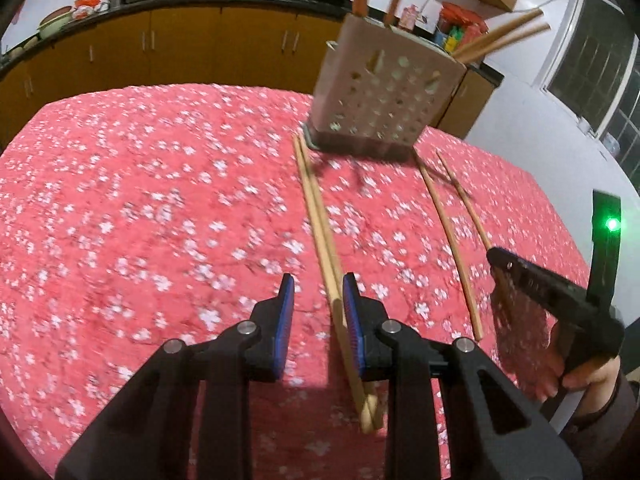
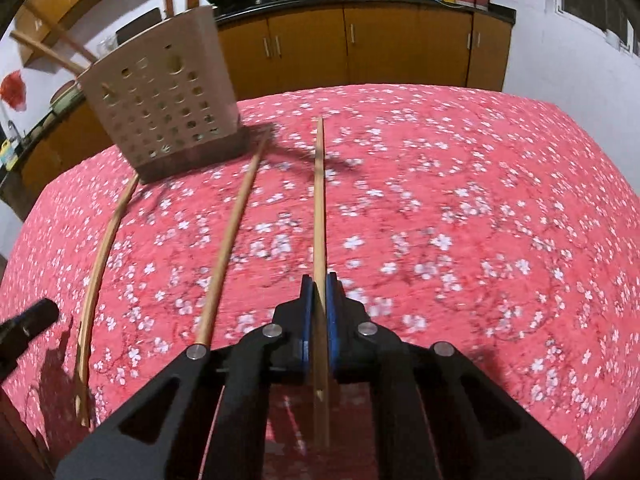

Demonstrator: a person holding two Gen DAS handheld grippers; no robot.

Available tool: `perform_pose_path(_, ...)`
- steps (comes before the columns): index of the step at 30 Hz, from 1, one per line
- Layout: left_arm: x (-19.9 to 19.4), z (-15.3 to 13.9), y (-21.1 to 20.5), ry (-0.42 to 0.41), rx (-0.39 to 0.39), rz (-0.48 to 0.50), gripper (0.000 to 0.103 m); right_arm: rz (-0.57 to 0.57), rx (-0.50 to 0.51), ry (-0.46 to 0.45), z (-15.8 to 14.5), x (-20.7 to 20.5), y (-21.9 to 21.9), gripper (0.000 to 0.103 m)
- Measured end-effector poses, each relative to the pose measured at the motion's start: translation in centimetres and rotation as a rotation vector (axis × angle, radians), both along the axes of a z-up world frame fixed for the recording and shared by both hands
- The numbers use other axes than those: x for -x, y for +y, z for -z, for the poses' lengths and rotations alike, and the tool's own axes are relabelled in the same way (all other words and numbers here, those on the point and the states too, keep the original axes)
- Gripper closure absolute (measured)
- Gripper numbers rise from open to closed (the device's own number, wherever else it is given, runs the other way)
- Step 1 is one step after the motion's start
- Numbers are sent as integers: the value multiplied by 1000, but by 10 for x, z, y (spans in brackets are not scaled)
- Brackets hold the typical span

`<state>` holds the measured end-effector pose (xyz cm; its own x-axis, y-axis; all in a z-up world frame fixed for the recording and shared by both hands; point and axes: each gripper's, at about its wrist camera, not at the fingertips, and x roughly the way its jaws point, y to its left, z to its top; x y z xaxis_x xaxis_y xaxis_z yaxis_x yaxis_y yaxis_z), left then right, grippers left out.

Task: Organize utensils
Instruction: 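Move both open tools back down toward the remaining chopsticks, then close the left tool on a chopstick while the right tool grasps another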

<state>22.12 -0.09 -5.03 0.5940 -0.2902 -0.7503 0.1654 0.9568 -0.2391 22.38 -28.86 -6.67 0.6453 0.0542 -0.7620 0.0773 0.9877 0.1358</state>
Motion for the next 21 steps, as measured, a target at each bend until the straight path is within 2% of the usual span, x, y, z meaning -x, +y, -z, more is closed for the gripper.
perform_pose_path(7, -2, 14, -16, 30, -66, 11, 84, -6, 12, -6, 0, 3, 1, 95)
perform_pose_path(16, -3, 18, -32, 10, -144, 2, 86, -23, 31, -7, -1, 5, 6, 95)
perform_pose_path(18, -4, 18, -34, -2, -168, -11, 94, -30, 36, -9, 0, 5, 7, 95)
perform_pose_path(21, -8, 18, -29, 0, -169, -32, 95, -38, 39, -9, 1, 4, 8, 95)
